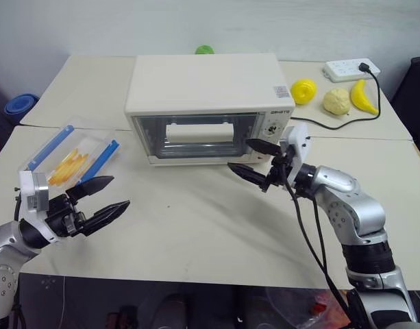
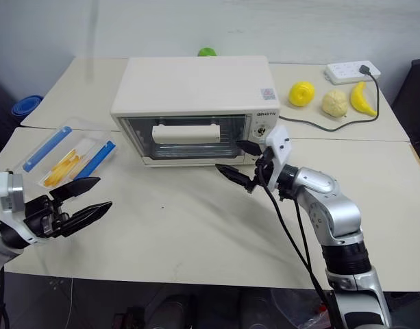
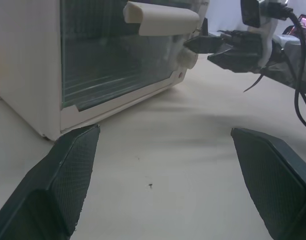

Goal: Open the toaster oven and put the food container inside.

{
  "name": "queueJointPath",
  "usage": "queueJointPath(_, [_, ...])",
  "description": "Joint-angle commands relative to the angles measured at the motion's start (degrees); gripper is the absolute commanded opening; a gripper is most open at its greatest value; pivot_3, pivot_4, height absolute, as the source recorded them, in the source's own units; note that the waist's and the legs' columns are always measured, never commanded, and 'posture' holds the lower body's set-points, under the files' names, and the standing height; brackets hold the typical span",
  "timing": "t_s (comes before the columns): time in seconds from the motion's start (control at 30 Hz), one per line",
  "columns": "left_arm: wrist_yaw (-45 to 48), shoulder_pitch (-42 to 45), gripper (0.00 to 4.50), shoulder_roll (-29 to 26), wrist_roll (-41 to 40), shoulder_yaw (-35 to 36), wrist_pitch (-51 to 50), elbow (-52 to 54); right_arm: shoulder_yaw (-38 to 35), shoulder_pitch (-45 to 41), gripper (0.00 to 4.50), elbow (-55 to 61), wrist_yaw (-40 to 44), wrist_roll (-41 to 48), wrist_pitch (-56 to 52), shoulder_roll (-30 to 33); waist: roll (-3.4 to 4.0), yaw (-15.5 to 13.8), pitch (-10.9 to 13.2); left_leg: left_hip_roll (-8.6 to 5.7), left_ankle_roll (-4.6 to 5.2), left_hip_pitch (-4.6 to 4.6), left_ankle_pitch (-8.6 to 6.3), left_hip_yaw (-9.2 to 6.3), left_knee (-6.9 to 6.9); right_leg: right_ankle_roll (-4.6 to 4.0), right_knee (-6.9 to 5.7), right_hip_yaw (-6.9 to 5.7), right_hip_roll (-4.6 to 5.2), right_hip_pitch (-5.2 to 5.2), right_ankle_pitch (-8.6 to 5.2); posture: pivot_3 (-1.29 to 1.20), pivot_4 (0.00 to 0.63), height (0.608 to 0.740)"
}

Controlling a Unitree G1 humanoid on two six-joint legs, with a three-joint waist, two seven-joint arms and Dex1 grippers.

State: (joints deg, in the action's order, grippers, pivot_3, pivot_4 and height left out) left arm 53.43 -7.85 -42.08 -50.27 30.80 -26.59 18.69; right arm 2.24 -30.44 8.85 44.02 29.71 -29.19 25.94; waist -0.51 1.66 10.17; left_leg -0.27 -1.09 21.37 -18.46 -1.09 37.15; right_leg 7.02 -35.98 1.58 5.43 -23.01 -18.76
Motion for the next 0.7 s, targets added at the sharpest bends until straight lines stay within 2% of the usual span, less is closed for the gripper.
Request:
queueJointPath(0.03, [-0.7, -2.4, 4.46, 1.4, 0.2, 1.5, 0.8, 1.9, 0.3, -3.2, 4.50, 1.2, 0.2, 0.7, 1.1, -2.4, 0.00, 0.3, 0.0, 0.00, 0.01, 0.00, -0.01, 0.06, -0.01, 0.00, 0.01, -0.02, 0.00, -0.03, 0.00, 0.00, 0.150, 0.740])
queueJointPath(0.23, [-1.8, -4.0, 4.46, 3.6, 2.3, 1.5, 2.4, 1.4, 1.1, -4.2, 4.50, 3.6, 2.7, 2.2, 0.5, -4.4, -0.01, 0.1, 0.0, 0.04, -0.10, 0.00, 0.06, 0.14, 0.07, 0.02, -0.02, -0.51, -0.02, -0.26, 0.01, 0.00, 0.150, 0.740])
queueJointPath(0.37, [-2.7, -3.6, 4.46, 4.2, 2.2, 1.6, 2.6, 1.2, 3.4, -1.0, 4.50, 7.7, 7.2, 3.7, -1.7, -1.6, -0.01, 0.0, 0.0, 0.05, -0.09, -0.01, 0.08, 0.11, 0.08, 0.01, -0.09, -0.52, -0.01, -0.26, 0.01, 0.00, 0.150, 0.740])
queueJointPath(0.5, [-2.3, -2.0, 4.46, 2.9, -0.1, 2.7, 0.8, 0.1, 5.3, 1.5, 4.50, 9.0, 10.2, 1.4, -0.7, 1.5, -0.01, 0.3, 0.0, 0.05, -0.09, -0.01, 0.08, 0.14, 0.05, 0.01, -0.07, -0.49, -0.01, -0.29, 0.01, 0.00, 0.150, 0.740])
queueJointPath(0.6, [-2.1, 2.3, 3.89, 0.7, -4.9, 5.5, -2.0, -2.6, 7.0, 3.6, 4.50, 8.7, 11.7, -2.7, 3.0, 4.0, -0.01, 0.2, 0.0, 0.06, -0.09, -0.01, 0.08, 0.13, 0.04, 0.01, -0.09, -0.52, -0.03, -0.30, 0.01, 0.00, 0.150, 0.740])
queueJointPath(0.7, [-4.1, 9.5, 2.95, -0.9, -5.0, 5.8, -2.3, -7.1, 7.6, 4.8, 4.50, 8.1, 11.7, -4.9, 5.5, 4.7, -0.05, -0.1, 0.0, 0.05, -0.09, 0.00, 0.08, 0.09, 0.10, 0.01, -0.11, -0.58, -0.03, -0.29, 0.01, 0.00, 0.150, 0.740])
